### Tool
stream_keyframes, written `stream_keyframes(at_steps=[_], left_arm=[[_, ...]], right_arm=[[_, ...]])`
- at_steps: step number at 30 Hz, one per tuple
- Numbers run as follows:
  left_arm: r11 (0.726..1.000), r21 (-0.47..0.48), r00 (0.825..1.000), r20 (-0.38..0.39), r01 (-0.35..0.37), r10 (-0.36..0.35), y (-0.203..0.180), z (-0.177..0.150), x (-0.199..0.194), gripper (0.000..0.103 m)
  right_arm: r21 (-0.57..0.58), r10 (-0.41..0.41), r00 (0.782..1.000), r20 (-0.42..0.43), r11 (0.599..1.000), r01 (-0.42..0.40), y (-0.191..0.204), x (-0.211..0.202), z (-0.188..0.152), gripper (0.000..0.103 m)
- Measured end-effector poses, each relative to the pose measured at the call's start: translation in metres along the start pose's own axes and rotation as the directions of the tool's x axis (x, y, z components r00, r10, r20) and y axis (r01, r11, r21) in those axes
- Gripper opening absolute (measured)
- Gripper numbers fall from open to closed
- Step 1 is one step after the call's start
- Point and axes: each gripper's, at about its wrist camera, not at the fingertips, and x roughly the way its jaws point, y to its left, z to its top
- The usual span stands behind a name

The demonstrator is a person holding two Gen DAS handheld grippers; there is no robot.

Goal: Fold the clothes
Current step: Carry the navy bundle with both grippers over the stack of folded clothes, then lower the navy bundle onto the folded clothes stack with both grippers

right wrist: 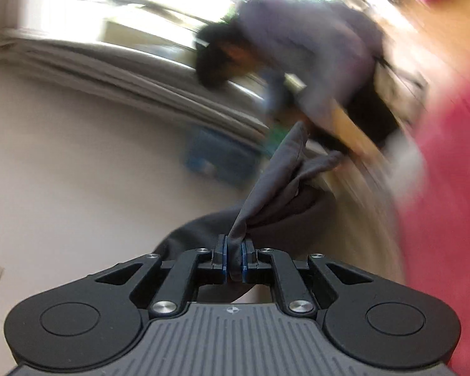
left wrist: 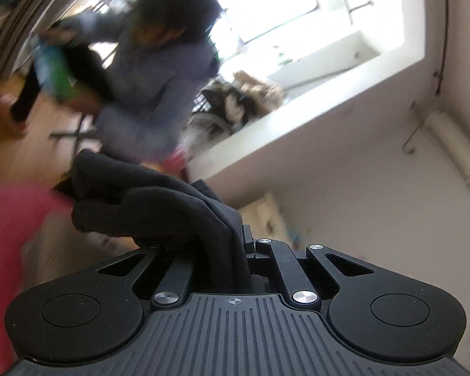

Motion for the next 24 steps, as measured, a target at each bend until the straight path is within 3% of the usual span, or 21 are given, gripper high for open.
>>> stream_keyframes(at_steps=[2,5,10,13,17,24], left_arm=[[0.998,0.012,0.996,-0.060,-0.067,0.067,0.032,-0.038,-0.002,0.003],[0.989,0.045,0.983,-0.119,-0.138,0.142,0.065,-0.081,-0.003,0.003],[0.991,0.011,0.986,-0.097,-0.134,0.134,0.077,-0.088,-0.014,0.003],[0.996,0.036,0.993,-0.085,-0.083,0.086,0.066,-0.082,-0.017,0.003],[0.997,0.036,0.993,-0.096,-0.067,0.070,0.062,-0.071,-0.004,0.003],[1.000,0.022,0.998,-0.059,0.016,-0.015,0.045,-0.059,0.003,0.003]], right_arm=[[0.123,-0.069,0.996,-0.054,0.990,0.075,-0.042,0.005,-0.032,0.009],[0.191,-0.076,0.995,-0.059,0.978,0.085,-0.067,0.004,-0.053,0.009],[0.097,-0.061,0.998,0.001,0.993,0.060,-0.041,-0.011,-0.038,0.009],[0.071,-0.052,0.999,0.017,0.996,0.051,-0.032,-0.018,-0.030,0.009],[0.094,-0.056,0.998,0.008,0.994,0.055,-0.029,-0.017,-0.014,0.009],[0.003,-0.040,0.998,0.048,0.999,0.040,-0.008,-0.035,-0.008,0.009]])
